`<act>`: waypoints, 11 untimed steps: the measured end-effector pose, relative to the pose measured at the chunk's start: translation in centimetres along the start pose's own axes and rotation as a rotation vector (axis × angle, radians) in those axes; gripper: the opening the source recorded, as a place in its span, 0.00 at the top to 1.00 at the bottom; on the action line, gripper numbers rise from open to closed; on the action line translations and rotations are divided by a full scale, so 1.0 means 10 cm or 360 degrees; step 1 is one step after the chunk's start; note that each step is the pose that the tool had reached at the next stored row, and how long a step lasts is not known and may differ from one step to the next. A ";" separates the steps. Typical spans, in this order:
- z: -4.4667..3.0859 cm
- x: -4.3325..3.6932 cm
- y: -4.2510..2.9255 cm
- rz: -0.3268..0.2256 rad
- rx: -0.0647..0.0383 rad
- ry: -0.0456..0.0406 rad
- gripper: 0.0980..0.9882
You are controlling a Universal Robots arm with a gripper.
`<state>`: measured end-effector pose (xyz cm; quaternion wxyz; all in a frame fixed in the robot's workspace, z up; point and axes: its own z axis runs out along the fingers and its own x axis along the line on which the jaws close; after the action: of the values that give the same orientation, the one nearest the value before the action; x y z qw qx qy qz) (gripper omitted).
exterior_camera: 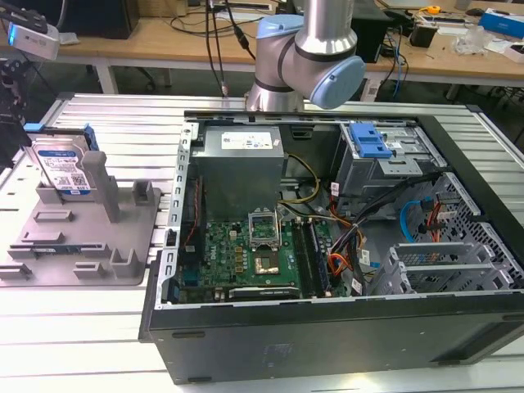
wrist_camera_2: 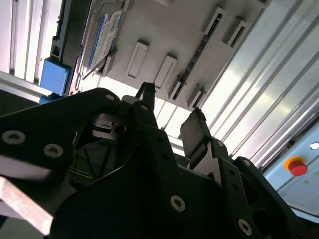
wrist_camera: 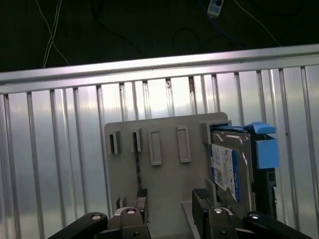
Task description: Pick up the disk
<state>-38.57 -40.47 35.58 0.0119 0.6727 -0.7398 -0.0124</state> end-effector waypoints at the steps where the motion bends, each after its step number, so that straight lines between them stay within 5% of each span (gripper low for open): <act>1: 0.000 0.000 0.000 0.0000 0.0000 0.0000 0.57; 7: 0.001 -0.014 0.012 -0.0001 0.0001 0.0001 0.57; 8: 0.001 -0.136 0.025 -0.0002 0.0006 0.0000 0.57; 11: 0.002 -0.289 0.043 -0.0003 0.0015 0.0001 0.57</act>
<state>-38.73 -37.54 35.57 0.0089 0.6735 -0.7391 -0.0086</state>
